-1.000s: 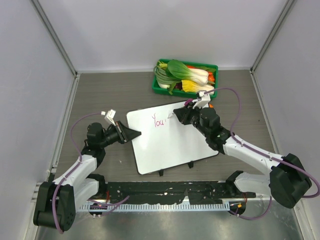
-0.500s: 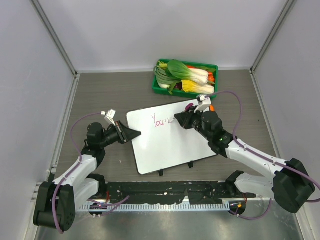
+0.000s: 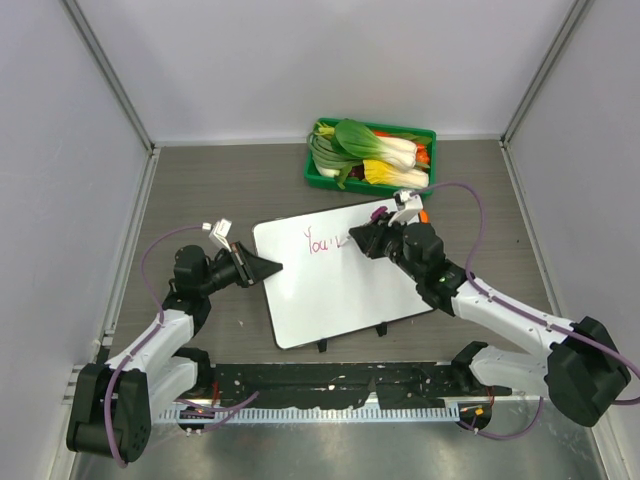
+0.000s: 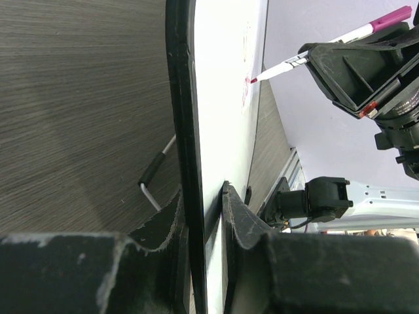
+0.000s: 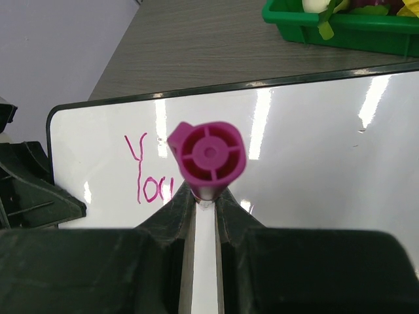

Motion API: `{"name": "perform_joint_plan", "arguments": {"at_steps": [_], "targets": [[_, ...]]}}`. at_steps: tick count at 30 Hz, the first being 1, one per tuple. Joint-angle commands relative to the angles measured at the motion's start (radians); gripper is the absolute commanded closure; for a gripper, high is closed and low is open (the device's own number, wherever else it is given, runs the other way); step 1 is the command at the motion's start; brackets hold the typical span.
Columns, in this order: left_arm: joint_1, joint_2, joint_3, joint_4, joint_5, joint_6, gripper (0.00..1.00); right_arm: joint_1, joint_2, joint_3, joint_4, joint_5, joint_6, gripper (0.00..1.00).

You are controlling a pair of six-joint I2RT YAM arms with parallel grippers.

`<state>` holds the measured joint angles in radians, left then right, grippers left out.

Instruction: Write a sentence on the whiteboard

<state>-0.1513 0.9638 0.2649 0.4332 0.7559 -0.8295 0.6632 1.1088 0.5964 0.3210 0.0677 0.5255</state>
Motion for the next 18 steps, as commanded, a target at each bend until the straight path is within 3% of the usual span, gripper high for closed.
{"name": "perform_joint_plan", "arguments": {"at_steps": [1,18], "targets": [[-0.001,0.013,-0.009,-0.096,-0.150,0.196,1.00,-0.002,0.019,0.051,0.026,0.060,-0.018,0.99],[-0.004,0.012,-0.010,-0.096,-0.150,0.196,1.00,-0.008,0.065,0.097,0.012,0.103,-0.019,0.99]]}}
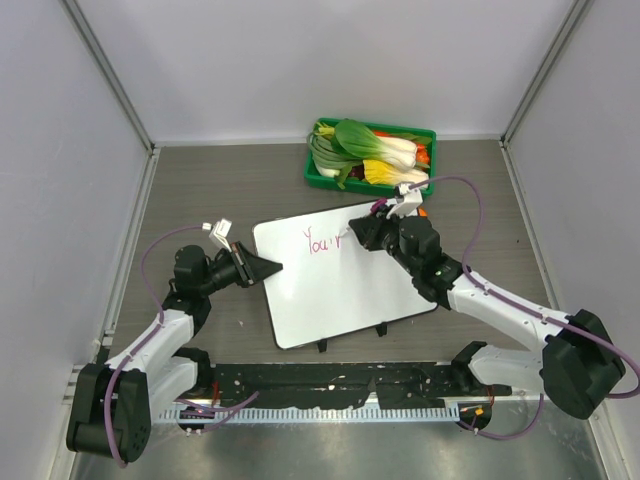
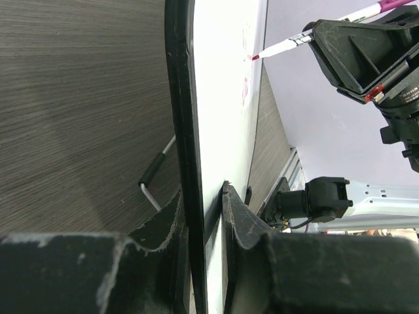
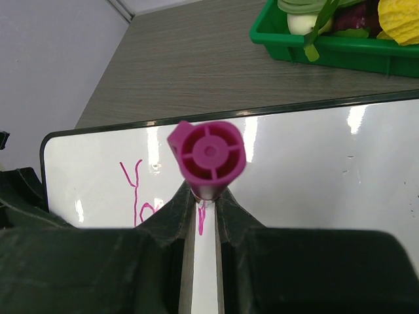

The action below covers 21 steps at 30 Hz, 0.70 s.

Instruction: Write a sentence on the whiteboard

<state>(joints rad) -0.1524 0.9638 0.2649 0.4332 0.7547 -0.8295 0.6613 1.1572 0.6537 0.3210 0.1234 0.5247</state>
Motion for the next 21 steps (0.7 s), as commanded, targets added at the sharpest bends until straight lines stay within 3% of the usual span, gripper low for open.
{"name": "perform_joint_plan", "arguments": {"at_steps": [1,21], "targets": [[0.001,0.012,-0.010,-0.096,-0.150,0.194,1.00,-0.006,0.015,0.040,0.009,0.048,-0.020,0.99],[-0.003,0.012,-0.009,-0.097,-0.153,0.198,1.00,-0.020,-0.034,-0.011,-0.008,0.039,-0.002,0.99]]}}
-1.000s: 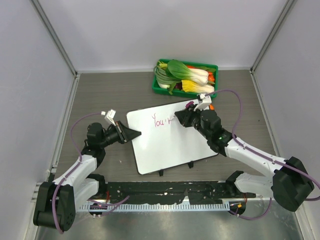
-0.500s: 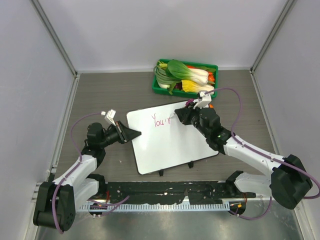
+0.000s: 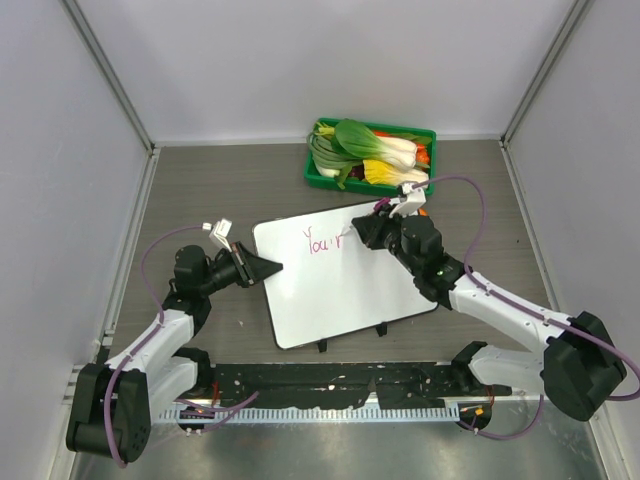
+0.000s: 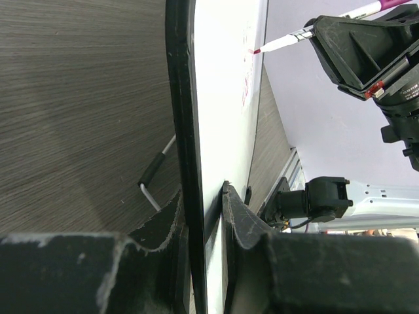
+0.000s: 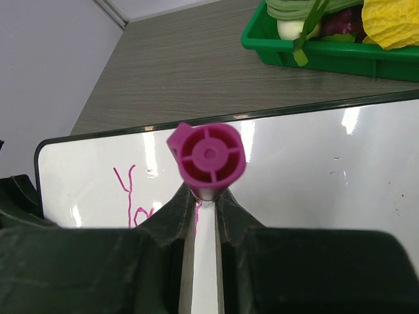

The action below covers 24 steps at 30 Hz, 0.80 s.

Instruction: Write a sentence on the whiteboard

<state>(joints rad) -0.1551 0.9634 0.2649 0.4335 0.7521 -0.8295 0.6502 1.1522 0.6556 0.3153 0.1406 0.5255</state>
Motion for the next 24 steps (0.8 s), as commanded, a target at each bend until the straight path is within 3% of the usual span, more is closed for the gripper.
{"name": "perform_joint_plan", "arguments": {"at_steps": [1,12,24], "targets": [[-0.001,0.012,-0.009,-0.098,-0.151,0.198,1.00,-0.009,-0.034,-0.007,-0.005,0.022,-0.001,0.99],[0.000,0.012,-0.009,-0.098,-0.152,0.199,1.00,-0.009,-0.106,0.013,0.011,-0.003,0.025,0.99],[-0.001,0.012,-0.009,-0.099,-0.154,0.199,1.00,-0.011,-0.066,-0.013,0.010,-0.038,0.019,0.99]]}}
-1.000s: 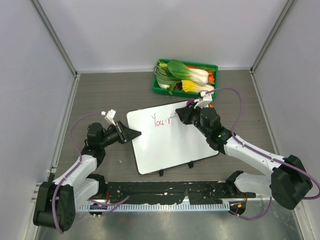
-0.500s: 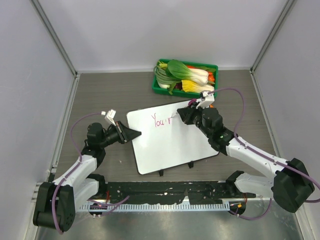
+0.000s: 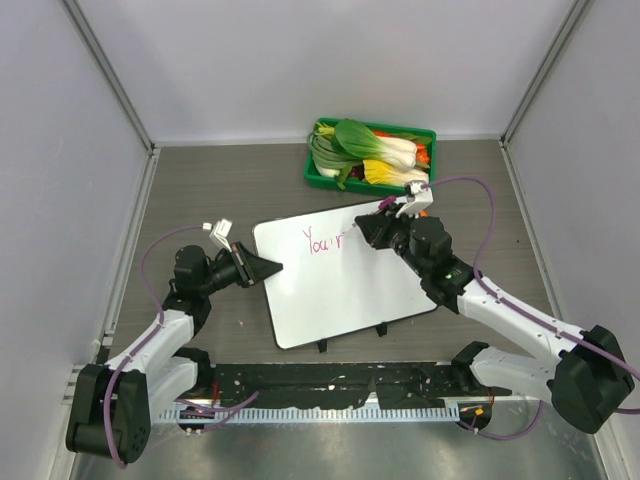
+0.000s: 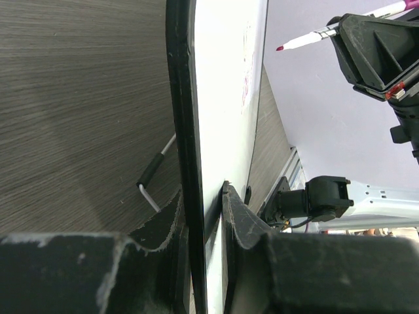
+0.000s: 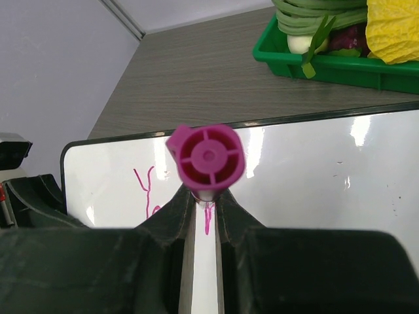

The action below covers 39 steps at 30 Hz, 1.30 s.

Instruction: Write a sentence on the whiteboard

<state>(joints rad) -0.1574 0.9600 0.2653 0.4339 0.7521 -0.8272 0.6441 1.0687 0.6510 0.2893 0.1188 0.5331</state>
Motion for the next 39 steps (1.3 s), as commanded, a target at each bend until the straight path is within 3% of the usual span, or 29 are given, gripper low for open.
{"name": "perform_joint_plan", "arguments": {"at_steps": [1,39], "targets": [[0.001,0.016,-0.008,-0.100,-0.152,0.197,1.00,-0.004,0.019,-0.011,0.037,-0.021,0.010,0.99],[-0.001,0.016,-0.008,-0.101,-0.155,0.198,1.00,-0.023,0.062,0.018,-0.016,0.078,-0.018,0.99]]}}
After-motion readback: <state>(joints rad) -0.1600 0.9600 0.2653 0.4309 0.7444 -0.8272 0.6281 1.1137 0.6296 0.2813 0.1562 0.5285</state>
